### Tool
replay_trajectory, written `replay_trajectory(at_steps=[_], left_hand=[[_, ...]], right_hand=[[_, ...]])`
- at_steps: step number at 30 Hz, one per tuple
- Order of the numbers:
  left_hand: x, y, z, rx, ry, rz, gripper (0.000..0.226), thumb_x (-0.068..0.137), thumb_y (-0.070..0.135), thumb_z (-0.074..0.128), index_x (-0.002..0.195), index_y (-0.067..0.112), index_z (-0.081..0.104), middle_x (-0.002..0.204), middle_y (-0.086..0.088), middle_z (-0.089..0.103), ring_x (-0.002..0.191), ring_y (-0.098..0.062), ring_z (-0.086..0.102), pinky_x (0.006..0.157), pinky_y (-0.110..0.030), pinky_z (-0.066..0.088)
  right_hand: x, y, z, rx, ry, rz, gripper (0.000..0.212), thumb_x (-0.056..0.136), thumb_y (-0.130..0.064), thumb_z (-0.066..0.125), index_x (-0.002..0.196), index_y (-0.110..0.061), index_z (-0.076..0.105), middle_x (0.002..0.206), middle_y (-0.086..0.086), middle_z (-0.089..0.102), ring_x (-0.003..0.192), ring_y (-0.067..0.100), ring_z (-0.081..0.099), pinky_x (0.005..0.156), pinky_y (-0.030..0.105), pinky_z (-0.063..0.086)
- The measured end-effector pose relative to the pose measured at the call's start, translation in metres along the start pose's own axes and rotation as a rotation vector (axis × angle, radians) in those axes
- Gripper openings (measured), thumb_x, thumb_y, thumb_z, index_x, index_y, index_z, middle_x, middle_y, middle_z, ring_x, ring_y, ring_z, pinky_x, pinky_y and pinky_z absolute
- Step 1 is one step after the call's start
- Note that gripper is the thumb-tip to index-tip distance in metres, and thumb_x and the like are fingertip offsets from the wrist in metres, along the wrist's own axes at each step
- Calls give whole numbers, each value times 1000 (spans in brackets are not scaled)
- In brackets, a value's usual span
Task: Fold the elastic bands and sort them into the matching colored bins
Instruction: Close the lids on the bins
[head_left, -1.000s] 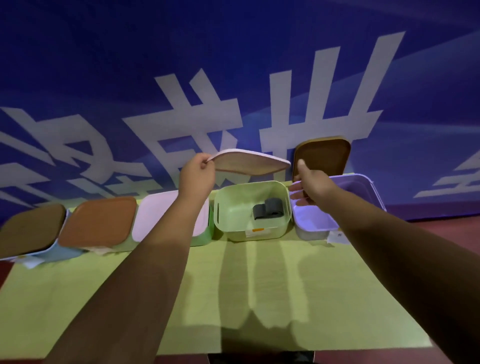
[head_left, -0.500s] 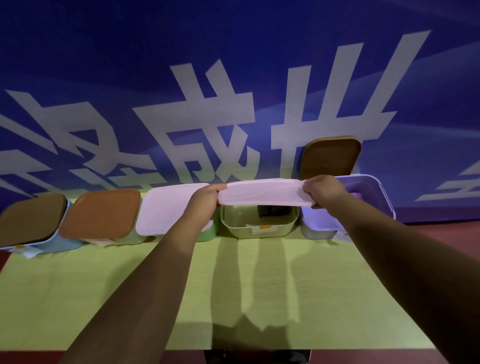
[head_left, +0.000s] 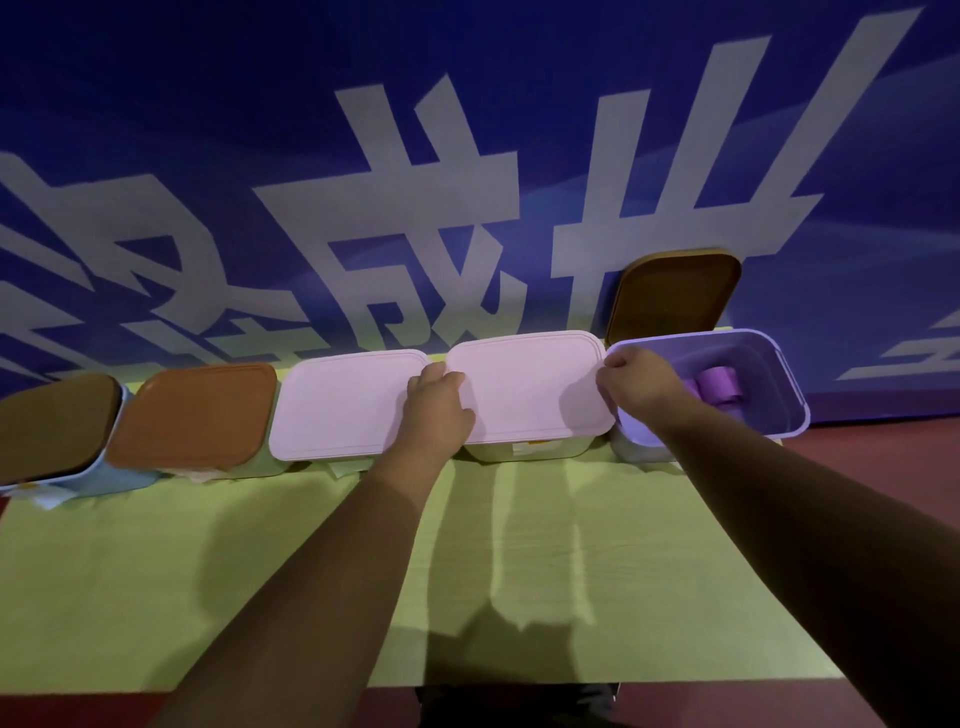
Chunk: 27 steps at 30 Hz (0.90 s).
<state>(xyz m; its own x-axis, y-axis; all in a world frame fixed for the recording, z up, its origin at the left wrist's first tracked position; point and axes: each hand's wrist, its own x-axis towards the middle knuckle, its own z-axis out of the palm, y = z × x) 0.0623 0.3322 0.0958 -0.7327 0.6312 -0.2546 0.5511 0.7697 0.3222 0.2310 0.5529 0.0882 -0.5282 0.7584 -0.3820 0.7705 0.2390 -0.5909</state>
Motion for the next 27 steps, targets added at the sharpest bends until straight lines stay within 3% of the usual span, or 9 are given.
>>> replay_trajectory(at_steps=[3,6,10,13,17,24,27], left_hand=[[-1,3,6,29,-57,98,59,101,34,68,155,17,51,167,-3,38,151,-29,34,123,-40,32],[-3,4,14,-13,-104,158,63,98,40,70,155,21,51,169,-1,34,153,-27,30,124,-38,30],[-6,8,18,-23,-83,142,65,95,46,73,153,23,54,166,1,37,151,-26,33,122,-40,35],[-6,8,15,10,-74,120,65,96,47,72,153,21,53,165,1,40,149,-26,37,120,-40,37],[-8,13,14,86,-69,104,67,98,50,68,154,18,51,165,-1,40,149,-29,39,120,-42,38],[-13,31,18,172,-84,76,65,99,52,65,148,12,53,163,-6,36,147,-31,36,118,-42,38],[-16,38,22,161,-93,127,58,101,41,63,151,13,52,167,-6,31,148,-32,34,119,-43,37]], right_hand=[[-7,-5,-4,93,-14,-4,25,99,-10,65,121,-6,75,122,14,71,110,28,68,95,34,58],[-12,-9,-5,27,-58,-5,31,102,-10,62,131,-4,71,132,13,69,119,28,66,104,33,56],[-23,-9,-1,-100,-74,-30,34,102,-15,66,134,-4,69,132,13,71,117,29,68,102,35,57],[-14,0,6,-105,28,-70,24,97,-13,60,115,-6,75,112,16,73,104,35,70,90,44,61],[-13,-1,8,-182,3,-93,19,93,-12,60,103,-7,75,101,17,72,96,37,71,83,48,61],[-16,6,5,-385,-14,-204,21,98,-10,60,112,-6,74,117,17,67,108,36,66,89,42,56],[-25,7,5,-292,-33,-246,26,100,-13,63,122,-6,75,119,12,68,108,34,65,94,39,57]])
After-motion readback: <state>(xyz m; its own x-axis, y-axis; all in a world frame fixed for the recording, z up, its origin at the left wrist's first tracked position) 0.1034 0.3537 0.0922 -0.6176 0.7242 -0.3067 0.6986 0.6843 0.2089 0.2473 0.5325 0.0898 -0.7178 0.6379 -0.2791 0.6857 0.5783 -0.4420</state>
